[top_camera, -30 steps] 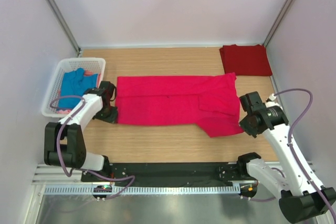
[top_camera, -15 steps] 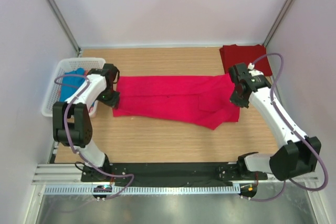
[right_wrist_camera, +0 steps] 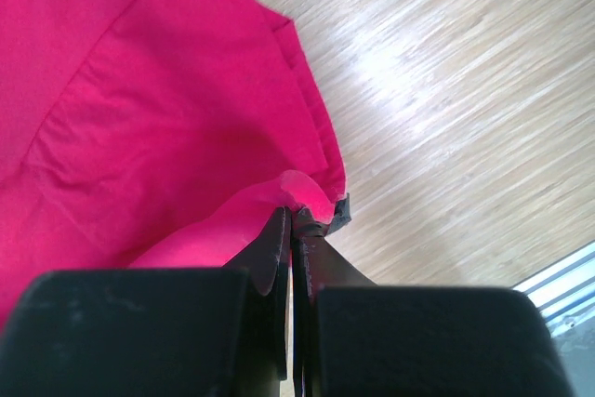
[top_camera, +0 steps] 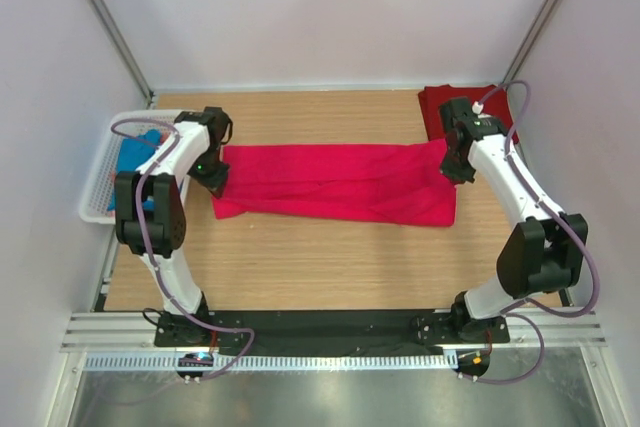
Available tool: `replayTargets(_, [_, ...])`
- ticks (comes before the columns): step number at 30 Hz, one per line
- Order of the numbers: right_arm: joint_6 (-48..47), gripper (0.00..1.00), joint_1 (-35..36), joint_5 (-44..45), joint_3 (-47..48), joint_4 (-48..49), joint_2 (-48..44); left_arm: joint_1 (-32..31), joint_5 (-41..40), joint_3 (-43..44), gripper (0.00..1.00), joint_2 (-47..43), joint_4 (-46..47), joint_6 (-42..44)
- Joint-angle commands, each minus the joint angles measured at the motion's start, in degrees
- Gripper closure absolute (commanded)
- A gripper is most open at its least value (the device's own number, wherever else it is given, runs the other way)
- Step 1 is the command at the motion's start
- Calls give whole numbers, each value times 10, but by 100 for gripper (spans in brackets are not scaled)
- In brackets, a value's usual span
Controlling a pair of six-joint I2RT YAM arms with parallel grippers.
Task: Fold and stack the t-shirts
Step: Fold the tshirt
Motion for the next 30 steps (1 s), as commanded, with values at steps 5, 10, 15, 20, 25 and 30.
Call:
replayTargets(5, [-28, 99, -15, 8, 86, -26, 18, -13, -40, 4, 100, -11, -47, 10])
replayTargets(10, [-25, 99, -15, -6, 87, -87, -21, -43, -45, -29, 100, -52, -58, -10])
replayTargets(15, [-18, 99, -15, 4, 32, -135, -125, -61, -30, -117, 100, -112, -36, -30])
replayTargets(20, [-9, 99, -15, -11, -23, -156, -180, -74, -39, -158, 100, -156, -33, -34])
replayTargets(25, [0, 99, -15, -11, -51, -147, -200, -77, -53, -169, 100, -163, -25, -17])
replayTargets(30, [-3, 99, -15, -13, -59, -102, -181, -78, -54, -149, 100, -123, 7, 3])
